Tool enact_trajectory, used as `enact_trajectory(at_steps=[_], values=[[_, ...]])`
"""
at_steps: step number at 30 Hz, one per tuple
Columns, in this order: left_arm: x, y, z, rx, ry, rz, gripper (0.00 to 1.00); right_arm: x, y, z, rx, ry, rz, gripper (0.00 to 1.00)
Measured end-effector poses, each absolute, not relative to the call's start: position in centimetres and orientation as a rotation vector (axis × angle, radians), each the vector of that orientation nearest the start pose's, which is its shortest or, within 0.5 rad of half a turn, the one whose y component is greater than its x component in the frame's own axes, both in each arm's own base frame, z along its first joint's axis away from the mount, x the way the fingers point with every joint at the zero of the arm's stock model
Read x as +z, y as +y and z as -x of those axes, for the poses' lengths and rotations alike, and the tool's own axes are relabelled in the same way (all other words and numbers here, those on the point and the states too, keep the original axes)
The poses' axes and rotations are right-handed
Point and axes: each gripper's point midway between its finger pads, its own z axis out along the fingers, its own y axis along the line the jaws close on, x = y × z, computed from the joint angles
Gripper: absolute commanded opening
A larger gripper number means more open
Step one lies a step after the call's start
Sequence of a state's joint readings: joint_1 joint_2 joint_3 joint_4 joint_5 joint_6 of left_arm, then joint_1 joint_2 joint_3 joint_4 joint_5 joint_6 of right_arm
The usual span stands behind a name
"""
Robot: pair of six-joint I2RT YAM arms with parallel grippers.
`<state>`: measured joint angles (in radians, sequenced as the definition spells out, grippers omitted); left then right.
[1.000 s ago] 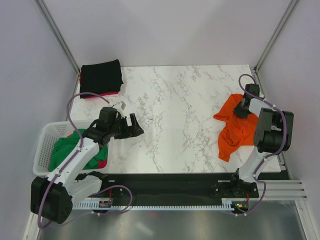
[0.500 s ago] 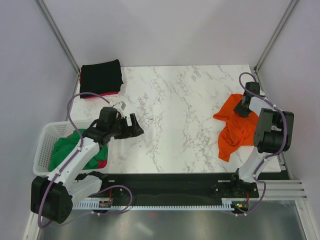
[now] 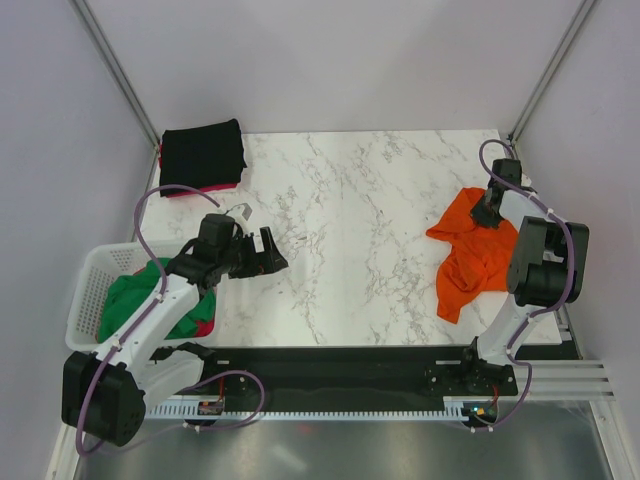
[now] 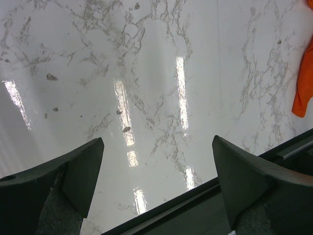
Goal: Fold and stack the t-shirts
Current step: Flatten the tshirt out
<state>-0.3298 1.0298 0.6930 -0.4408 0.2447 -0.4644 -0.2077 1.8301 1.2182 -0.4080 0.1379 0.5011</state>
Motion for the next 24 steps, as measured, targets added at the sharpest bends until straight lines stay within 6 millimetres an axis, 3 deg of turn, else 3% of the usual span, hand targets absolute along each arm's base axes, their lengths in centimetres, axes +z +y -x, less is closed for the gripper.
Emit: enact_trajectory(at_steps=[6, 10, 12, 14, 17, 20, 22, 24], values=[[12.0, -14.8, -24.5, -0.666, 2.422, 0.039, 1.0, 4.3, -9.0, -41.3, -0.056, 2.397, -0.939, 0.0], [11.9, -14.8, -24.5, -0.665, 2.426, 0.039, 1.0, 3.8, -7.6, -41.0, 0.026, 2.409, -0.944, 0.0], [11.9, -14.8, -24.5, -0.664, 2.428, 0.039, 1.0, 4.6, -6.3, -41.0, 0.101, 2.406, -0.938, 0.0], [11.8, -14.8, -24.5, -0.663, 2.431, 0.039, 1.0, 6.9, -4.6, -41.7, 0.184, 2.373, -0.9, 0.0], [11.6, -14.9, -24.5, -0.662, 2.438, 0.037, 1.0, 13.8, -1.9, -43.6, 0.297, 2.283, -0.804, 0.0], [11.5, -15.1, -24.4, -0.667, 2.443, 0.025, 1.0, 25.9, 0.0, -45.2, 0.414, 2.076, -0.665, 0.0], [11.6, -15.5, -24.3, -0.683, 2.439, 0.009, 1.0, 34.5, 0.5, -44.6, 0.473, 1.917, -0.594, 0.0], [11.7, -15.9, -24.3, -0.703, 2.434, -0.007, 1.0, 42.6, 1.3, -42.6, 0.533, 1.76, -0.523, 0.0]])
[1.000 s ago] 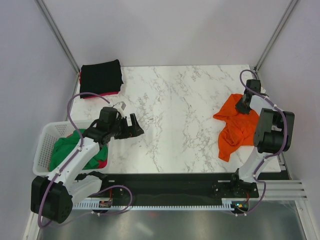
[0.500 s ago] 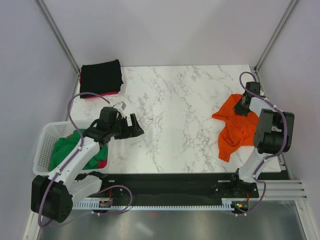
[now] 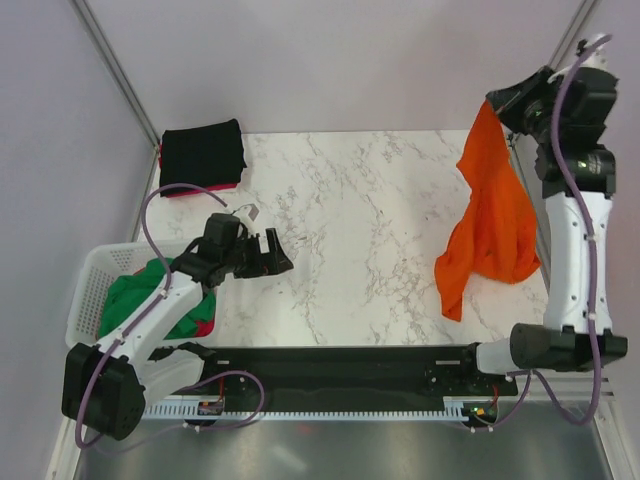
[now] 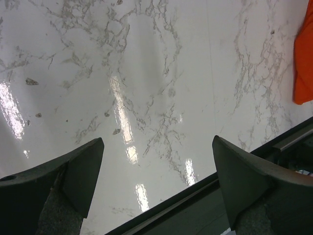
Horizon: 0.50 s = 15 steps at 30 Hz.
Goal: Fold and stack the t-shirts
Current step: Flatten the tshirt out
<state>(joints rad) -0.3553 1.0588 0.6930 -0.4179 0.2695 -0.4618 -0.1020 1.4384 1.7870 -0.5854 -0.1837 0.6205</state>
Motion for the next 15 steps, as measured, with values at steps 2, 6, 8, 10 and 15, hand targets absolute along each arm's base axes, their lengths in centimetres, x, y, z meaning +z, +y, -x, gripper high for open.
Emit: enact_trajectory(at_steps=[2, 6, 8, 10, 15], values=[[11.8, -16.1, -24.5, -0.713, 2.428, -0.014, 1.0, 49.3, 2.9, -39.8, 0.598, 1.623, -0.446, 0.0], [12.0, -16.2, -24.7, -0.717, 2.412, -0.017, 1.0, 56.0, 12.3, -35.5, 0.842, 1.54, -0.201, 0.0], [12.3, -16.2, -24.7, -0.717, 2.402, -0.018, 1.0, 56.9, 18.1, -34.6, 0.986, 1.562, -0.073, 0.0], [12.8, -16.2, -24.7, -0.72, 2.378, -0.023, 1.0, 58.0, 22.4, -35.2, 1.085, 1.569, -0.002, 0.0], [14.7, -16.0, -24.5, -0.728, 2.3, -0.043, 1.0, 57.5, 27.8, -39.3, 1.241, 1.568, 0.004, 0.0]])
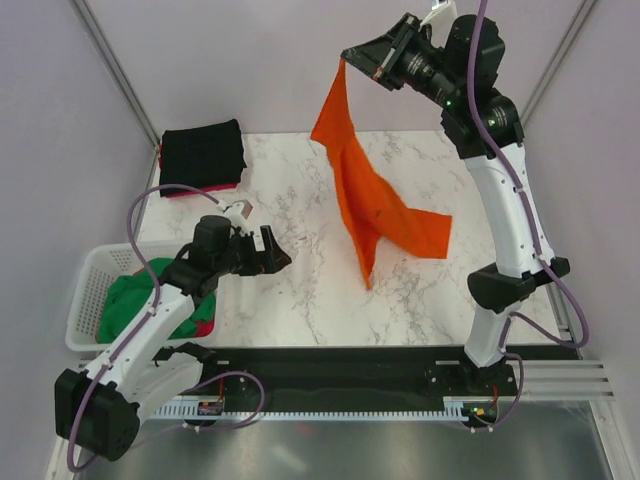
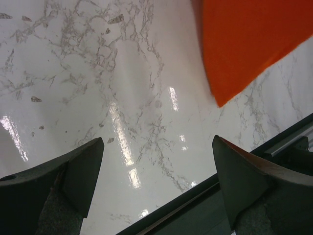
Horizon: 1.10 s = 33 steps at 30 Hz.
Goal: Fold and stack the t-shirts
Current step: Flatten the tshirt out
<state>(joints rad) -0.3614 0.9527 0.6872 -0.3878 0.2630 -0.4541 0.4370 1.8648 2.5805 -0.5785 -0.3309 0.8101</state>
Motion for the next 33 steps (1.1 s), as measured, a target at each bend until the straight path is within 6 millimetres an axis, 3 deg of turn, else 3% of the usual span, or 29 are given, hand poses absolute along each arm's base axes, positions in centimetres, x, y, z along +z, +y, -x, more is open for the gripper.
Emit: enact_trajectory(at_steps=[5, 10, 14, 18, 20, 22, 26, 33], values=[[16.1, -16.0, -24.1, -0.748, 2.245, -0.056, 1.0, 52.8, 25.6, -40.7, 1.085, 1.685, -0.124, 0.0], [16.3, -15.6, -24.2, -0.726, 2.234, -0.026, 0.98, 47.0, 19.1, -40.7, 0.786, 1.786, -0.269, 0.0], [14.0, -16.5, -24.2, -0.691, 2.318, -0.02, 0.97, 39.4, 15.1, -41.1, 0.606, 1.915, -0.359, 0.0], [10.1, -18.5, -23.8, -0.647, 2.45, -0.068, 0.97, 31.1, 14.2, -41.0, 0.508, 2.089, -0.38, 0.0], [8.0, -19.3, -23.6, -0.612, 2.511, -0.084, 0.97, 28.3, 13.9, -40.5, 0.481, 2.155, -0.38, 0.0], [6.0, -19.7, -23.3, -0.563, 2.566, -0.094, 0.97, 26.9, 13.5, -40.3, 0.469, 2.186, -0.374, 0.0], [3.6, -19.6, -23.0, -0.461, 2.62, -0.074, 0.96, 26.4, 11.8, -40.6, 0.458, 2.182, -0.392, 0.0], [2.7, -19.9, -24.6, -0.407, 2.611, 0.013, 0.9, 26.2, 8.9, -41.0, 0.461, 2.16, -0.44, 0.0]])
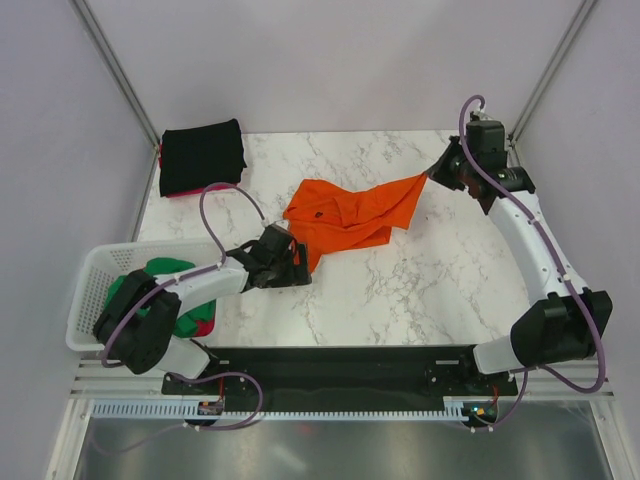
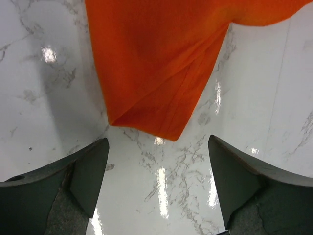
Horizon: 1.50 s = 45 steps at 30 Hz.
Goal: Fold and stack the t-shirts
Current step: Flatten the tshirt out
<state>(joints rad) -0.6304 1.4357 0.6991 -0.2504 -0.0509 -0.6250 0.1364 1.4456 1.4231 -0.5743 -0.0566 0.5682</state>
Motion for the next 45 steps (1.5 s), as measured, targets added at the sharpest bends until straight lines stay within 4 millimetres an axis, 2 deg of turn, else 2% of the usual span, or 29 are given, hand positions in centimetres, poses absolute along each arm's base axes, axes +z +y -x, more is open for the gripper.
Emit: enact_trajectory(at_steps=[3, 6, 8, 9, 10, 12, 13, 16, 19, 22, 24, 25, 27, 31, 32, 33, 37, 42, 45], values=[[2.7, -20.5, -25.7, -0.417, 2.585, 0.064, 0.83, 25.4, 9.0, -40.3, 0.472, 2.17, -0.431, 0.0], [2.7, -20.9, -26.5, -0.433, 2.563, 0.109, 0.7, 25.1, 9.1, -39.9, 0.48, 2.177, -0.42, 0.0], [2.6, -21.4, -26.9, -0.455, 2.548, 0.136, 0.55, 25.1, 9.0, -39.8, 0.481, 2.175, -0.413, 0.0], [2.5, -21.5, -27.0, -0.464, 2.545, 0.148, 0.45, 25.0, 9.0, -39.7, 0.483, 2.174, -0.41, 0.0], [2.4, -21.7, -27.2, -0.478, 2.539, 0.165, 0.28, 24.9, 9.0, -39.7, 0.482, 2.174, -0.41, 0.0], [1.9, -21.7, -26.9, -0.495, 2.544, 0.196, 0.13, 24.7, 8.9, -39.7, 0.48, 2.176, -0.411, 0.0], [1.8, -21.7, -26.8, -0.502, 2.541, 0.21, 0.03, 24.7, 8.8, -39.7, 0.479, 2.177, -0.413, 0.0], [1.8, -21.8, -26.5, -0.529, 2.534, 0.225, 0.02, 24.6, 8.6, -39.8, 0.479, 2.176, -0.421, 0.0], [2.1, -21.1, -25.4, -0.515, 2.558, 0.225, 0.02, 24.8, 8.2, -39.8, 0.481, 2.17, -0.436, 0.0], [4.2, -20.2, -24.4, -0.506, 2.558, 0.22, 0.02, 25.6, 7.4, -39.6, 0.483, 2.145, -0.464, 0.0], [7.0, -20.0, -24.4, -0.521, 2.516, 0.203, 0.02, 26.6, 6.7, -39.1, 0.489, 2.12, -0.482, 0.0], [9.1, -20.0, -24.7, -0.54, 2.474, 0.19, 0.02, 27.5, 6.3, -38.9, 0.492, 2.103, -0.491, 0.0], [14.6, -20.1, -25.3, -0.593, 2.361, 0.154, 0.02, 30.0, 5.4, -38.4, 0.498, 2.053, -0.507, 0.0], [25.8, -19.1, -25.5, -0.644, 2.124, 0.071, 0.02, 37.3, 3.4, -37.0, 0.504, 1.888, -0.524, 0.0], [28.1, -18.7, -25.3, -0.648, 2.07, 0.057, 0.02, 38.9, 3.0, -36.4, 0.504, 1.849, -0.525, 0.0], [30.8, -17.7, -24.8, -0.639, 2.006, 0.04, 0.02, 40.9, 2.6, -35.5, 0.499, 1.8, -0.53, 0.0], [38.4, -14.4, -22.9, -0.596, 1.809, 0.005, 0.02, 47.8, 1.5, -30.8, 0.477, 1.62, -0.548, 0.0], [46.4, -12.0, -20.3, -0.602, 1.601, -0.056, 0.02, 56.0, 0.1, -23.4, 0.44, 1.373, -0.556, 0.0], [49.7, -11.6, -18.1, -0.651, 1.488, -0.118, 0.02, 59.2, -0.6, -18.9, 0.413, 1.247, -0.557, 0.0]])
